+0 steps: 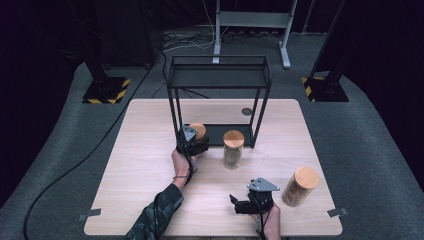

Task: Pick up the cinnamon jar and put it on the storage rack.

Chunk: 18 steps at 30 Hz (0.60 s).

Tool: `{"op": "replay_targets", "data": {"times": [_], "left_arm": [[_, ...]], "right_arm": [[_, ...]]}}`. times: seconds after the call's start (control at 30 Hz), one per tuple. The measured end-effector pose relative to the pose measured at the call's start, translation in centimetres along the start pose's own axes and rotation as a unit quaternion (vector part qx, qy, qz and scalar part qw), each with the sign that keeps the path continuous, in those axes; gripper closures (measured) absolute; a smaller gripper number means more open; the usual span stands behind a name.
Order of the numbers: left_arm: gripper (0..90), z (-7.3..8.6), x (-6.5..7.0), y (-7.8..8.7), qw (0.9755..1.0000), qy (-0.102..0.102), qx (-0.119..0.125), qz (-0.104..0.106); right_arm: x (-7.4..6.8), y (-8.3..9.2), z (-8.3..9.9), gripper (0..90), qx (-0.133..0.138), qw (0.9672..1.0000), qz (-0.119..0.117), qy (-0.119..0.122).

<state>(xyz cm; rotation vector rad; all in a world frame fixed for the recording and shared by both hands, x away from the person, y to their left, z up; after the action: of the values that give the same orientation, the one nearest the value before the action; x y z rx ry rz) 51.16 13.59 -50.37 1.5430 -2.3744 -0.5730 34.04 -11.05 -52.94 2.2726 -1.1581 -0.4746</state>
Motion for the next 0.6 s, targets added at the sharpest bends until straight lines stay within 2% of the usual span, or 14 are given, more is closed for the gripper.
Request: {"op": "replay_targets", "data": {"times": [0.6], "left_arm": [[25.3, -0.99, -0.05, -0.69, 1.0, 0.0, 0.005, -0.003]], "right_arm": [[-0.02, 0.01, 0.0, 2.1, 0.0, 1.0, 0.0, 0.0]]}}
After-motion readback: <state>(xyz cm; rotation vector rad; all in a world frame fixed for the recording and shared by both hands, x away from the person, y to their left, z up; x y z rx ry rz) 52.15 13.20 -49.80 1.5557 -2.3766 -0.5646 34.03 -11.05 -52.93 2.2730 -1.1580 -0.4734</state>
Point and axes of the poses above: each handheld gripper's, and its own axes: y roughly backward along the jaws, z roughly out of its underside, x roughly to its right, the point moved 1 cm from there along -y, roughly forward along the jaws, and after that the axes turned 3 degrees about -x, right-handed, at the moved point
